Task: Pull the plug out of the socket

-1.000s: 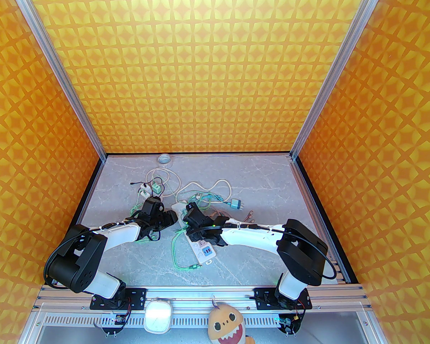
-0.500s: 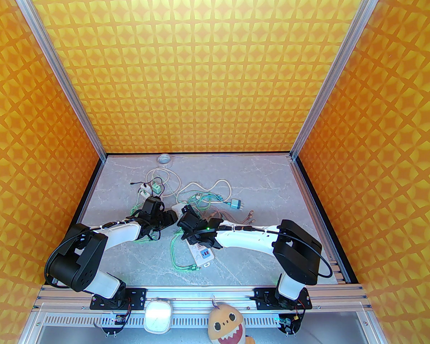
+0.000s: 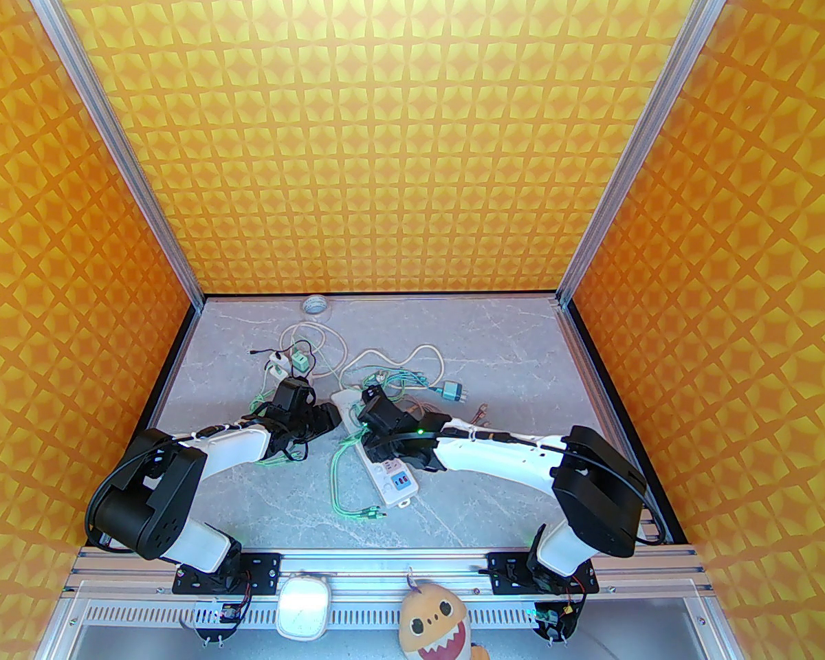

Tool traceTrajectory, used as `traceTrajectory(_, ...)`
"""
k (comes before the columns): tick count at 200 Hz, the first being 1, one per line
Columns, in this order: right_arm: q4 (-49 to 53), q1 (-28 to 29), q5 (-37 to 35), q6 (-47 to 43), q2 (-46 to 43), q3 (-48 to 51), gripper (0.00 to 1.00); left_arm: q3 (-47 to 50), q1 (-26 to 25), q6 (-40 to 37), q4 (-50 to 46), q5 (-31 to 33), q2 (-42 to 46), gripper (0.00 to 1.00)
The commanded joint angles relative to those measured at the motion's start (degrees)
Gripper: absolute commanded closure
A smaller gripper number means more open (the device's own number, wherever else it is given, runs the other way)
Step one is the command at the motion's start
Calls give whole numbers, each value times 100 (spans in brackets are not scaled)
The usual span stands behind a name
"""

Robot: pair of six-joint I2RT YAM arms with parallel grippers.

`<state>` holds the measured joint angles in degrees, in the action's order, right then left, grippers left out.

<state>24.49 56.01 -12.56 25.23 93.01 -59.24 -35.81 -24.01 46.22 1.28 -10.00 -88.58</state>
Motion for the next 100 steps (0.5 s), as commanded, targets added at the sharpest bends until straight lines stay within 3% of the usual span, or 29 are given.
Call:
traceTrajectory(1,-424,2,165,139,-143,-55,51,30,-147,37,16,-138,-353,43)
traceTrajectory(45,-321,55,-42,173,167,-118,50,4,-134,-41,-337,-3,110,40)
traceTrajectory(100,-337,66,-196,207,283,-120,49,197,-160,-32,-1143,310,2107,36)
